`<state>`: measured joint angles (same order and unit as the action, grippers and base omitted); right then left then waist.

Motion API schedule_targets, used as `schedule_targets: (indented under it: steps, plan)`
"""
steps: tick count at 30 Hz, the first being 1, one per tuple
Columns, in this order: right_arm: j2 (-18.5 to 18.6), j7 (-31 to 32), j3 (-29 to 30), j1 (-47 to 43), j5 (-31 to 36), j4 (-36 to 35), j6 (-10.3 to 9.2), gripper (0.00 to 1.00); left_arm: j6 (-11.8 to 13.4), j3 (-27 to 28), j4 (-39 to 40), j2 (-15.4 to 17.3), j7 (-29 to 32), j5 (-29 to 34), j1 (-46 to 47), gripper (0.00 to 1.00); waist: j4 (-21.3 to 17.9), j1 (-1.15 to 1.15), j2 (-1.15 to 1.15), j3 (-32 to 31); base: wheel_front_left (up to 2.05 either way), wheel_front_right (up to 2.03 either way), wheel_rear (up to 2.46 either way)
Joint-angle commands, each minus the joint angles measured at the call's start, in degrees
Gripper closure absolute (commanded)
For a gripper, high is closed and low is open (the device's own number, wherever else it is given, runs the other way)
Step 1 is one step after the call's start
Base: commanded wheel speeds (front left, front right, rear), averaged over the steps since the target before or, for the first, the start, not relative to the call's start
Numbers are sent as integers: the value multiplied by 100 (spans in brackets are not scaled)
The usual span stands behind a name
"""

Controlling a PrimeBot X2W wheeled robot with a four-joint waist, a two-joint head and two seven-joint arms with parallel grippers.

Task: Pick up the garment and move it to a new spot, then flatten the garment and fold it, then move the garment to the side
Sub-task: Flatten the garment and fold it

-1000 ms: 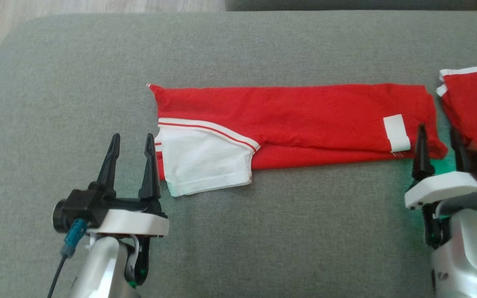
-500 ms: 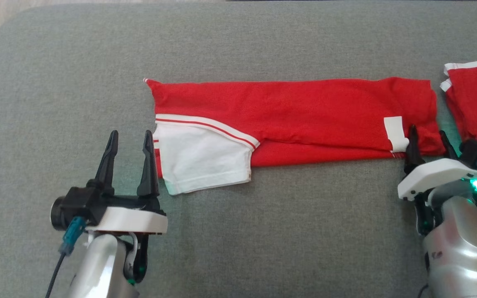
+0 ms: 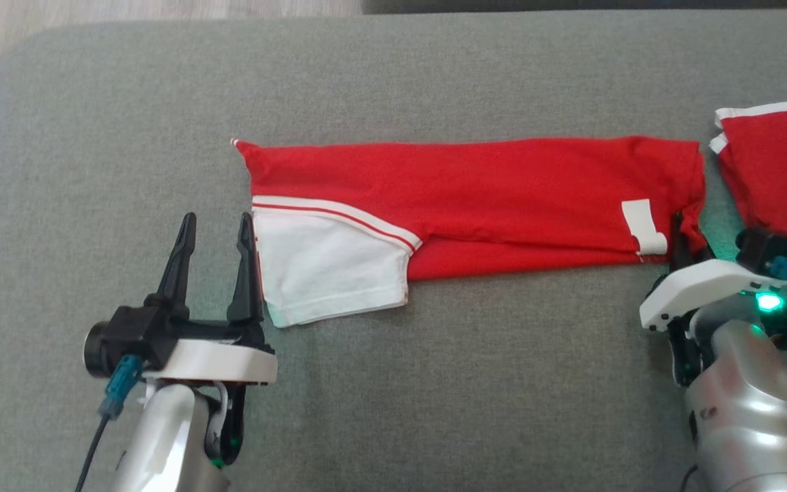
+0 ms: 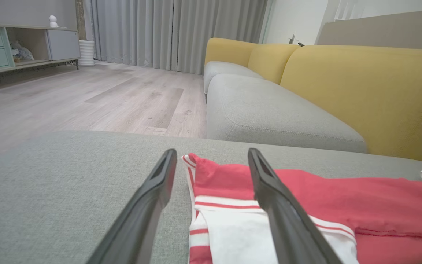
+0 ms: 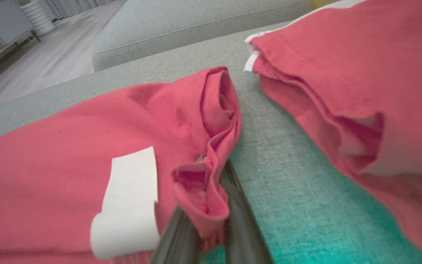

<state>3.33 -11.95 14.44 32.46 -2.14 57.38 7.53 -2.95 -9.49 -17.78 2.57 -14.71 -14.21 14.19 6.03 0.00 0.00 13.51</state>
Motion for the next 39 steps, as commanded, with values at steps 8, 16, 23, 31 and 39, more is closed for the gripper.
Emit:
schedule_targets:
  steps: [8,16,23,31,39]
  plan:
    - [363,-36,442,-216,400,-550,-4,100,42,135,152,32,-29,-75,63,0,-65,0,0,-377,0,0,0]
    - [402,323,434,-343,324,-1551,-4,100,97,91,143,31,-29,-137,-43,0,-86,0,0,-669,0,0,0]
    - [108,668,-195,-435,48,-2464,-4,100,100,76,161,31,-29,-165,-68,0,5,0,0,-758,0,0,0]
    - [-42,1076,-1968,-482,-970,-2976,-4,100,87,-9,137,31,-29,-193,-32,0,355,0,0,-813,0,0,0]
    - [-44,919,-3333,-268,-2208,-2518,-4,100,117,-253,89,31,-29,-270,59,0,906,0,0,-809,0,0,0]
